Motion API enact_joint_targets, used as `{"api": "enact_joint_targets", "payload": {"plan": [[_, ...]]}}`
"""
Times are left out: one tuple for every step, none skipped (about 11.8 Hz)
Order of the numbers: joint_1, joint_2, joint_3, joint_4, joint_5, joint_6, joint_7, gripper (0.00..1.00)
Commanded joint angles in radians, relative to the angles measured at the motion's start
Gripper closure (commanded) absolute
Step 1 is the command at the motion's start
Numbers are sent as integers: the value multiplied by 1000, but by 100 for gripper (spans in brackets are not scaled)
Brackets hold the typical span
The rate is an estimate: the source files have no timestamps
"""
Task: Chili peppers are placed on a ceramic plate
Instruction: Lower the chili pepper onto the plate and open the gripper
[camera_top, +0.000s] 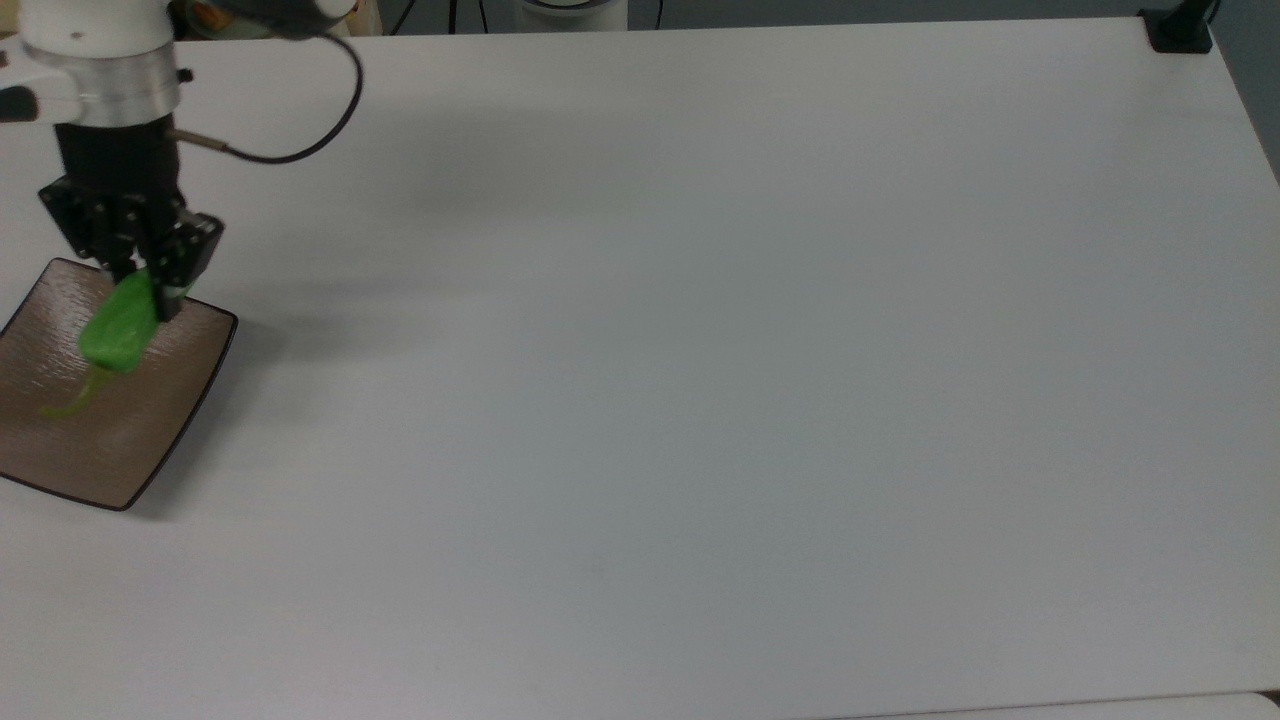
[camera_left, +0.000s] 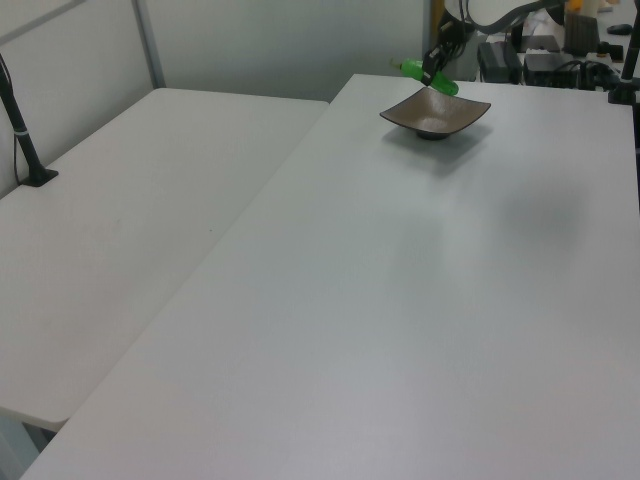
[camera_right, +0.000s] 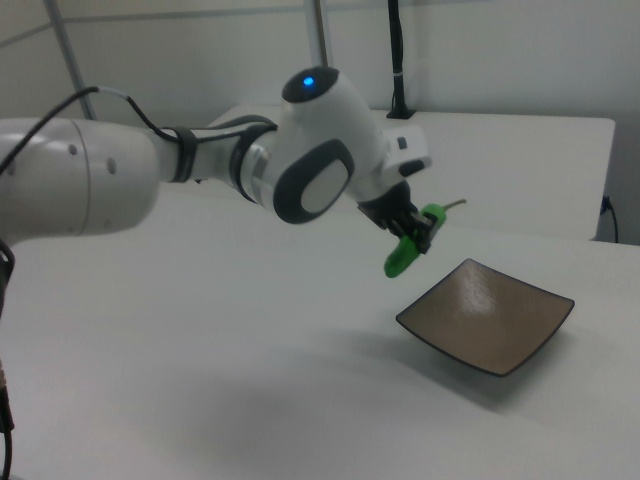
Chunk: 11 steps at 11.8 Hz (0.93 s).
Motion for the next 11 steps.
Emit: {"api": "enact_joint_targets", "payload": {"plan": [[-39, 49, 0, -8, 58, 118, 7, 77], [-51, 68, 0, -8, 64, 146, 7, 70], [-59, 82, 0, -8, 75, 166, 7, 52], [-61, 85, 0, -8, 78, 174, 5, 17], [-61, 91, 0, -8, 78, 174, 5, 4], [-61, 92, 0, -8, 78, 174, 5, 0], [-61, 92, 0, -8, 78, 174, 5, 0], [-59, 92, 0, -8, 78, 172, 2, 0], [-55, 92, 0, -8, 79, 169, 2, 0], [-51, 88, 3, -8, 78, 160, 1, 0], [-48, 82, 9, -9, 78, 140, 2, 0]]}}
